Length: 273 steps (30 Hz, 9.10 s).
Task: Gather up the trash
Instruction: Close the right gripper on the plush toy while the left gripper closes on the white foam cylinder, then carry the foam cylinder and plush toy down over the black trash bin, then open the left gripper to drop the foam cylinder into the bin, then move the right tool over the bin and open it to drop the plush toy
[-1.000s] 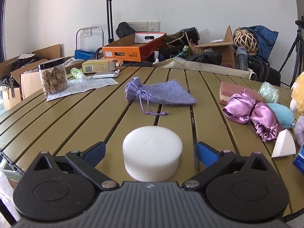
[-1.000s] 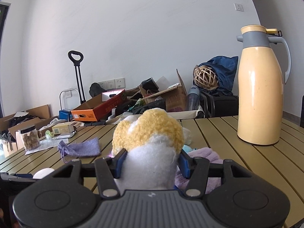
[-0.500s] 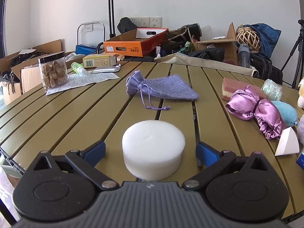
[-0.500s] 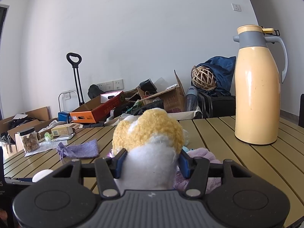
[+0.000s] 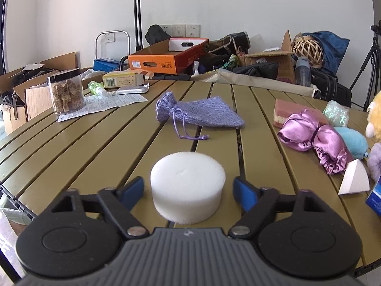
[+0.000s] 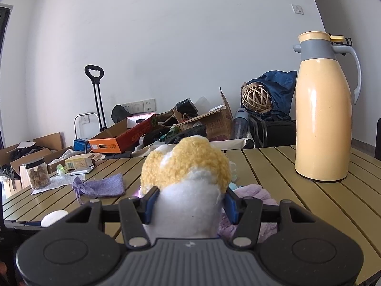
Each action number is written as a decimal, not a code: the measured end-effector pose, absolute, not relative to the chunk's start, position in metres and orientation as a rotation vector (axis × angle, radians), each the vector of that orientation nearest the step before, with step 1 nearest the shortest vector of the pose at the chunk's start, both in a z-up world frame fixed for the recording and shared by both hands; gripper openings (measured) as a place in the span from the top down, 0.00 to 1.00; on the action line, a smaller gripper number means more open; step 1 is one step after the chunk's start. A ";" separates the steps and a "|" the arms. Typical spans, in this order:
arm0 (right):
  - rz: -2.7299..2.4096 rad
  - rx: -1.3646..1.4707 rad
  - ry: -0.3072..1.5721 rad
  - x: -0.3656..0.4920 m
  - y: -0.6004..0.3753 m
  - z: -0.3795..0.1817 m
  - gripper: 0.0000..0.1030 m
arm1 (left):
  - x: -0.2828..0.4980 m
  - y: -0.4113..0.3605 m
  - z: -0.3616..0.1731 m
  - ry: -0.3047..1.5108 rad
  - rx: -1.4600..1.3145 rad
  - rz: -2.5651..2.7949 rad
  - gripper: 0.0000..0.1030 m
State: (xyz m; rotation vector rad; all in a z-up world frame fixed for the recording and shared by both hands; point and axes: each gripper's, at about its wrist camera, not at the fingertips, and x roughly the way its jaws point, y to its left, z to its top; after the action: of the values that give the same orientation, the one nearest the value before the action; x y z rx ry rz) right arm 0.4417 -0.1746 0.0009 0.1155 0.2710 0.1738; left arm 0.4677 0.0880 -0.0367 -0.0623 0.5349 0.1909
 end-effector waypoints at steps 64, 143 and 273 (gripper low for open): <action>0.265 0.040 0.586 0.233 -0.195 -0.094 0.47 | 0.236 0.014 -0.078 0.548 -0.001 -0.027 0.43; -0.099 0.221 0.879 0.343 -0.269 -0.182 0.47 | 0.387 -0.038 -0.175 1.104 -0.006 -0.030 0.43; 0.112 0.006 1.066 0.420 -0.090 -0.200 0.02 | 0.366 0.127 -0.189 1.219 -0.210 0.304 0.00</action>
State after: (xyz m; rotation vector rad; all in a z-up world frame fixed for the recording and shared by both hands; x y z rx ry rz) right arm 0.4195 -0.0897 -0.1997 0.0059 1.0664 0.1121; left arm 0.3662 0.1271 -0.1887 -0.2097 1.2192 0.3045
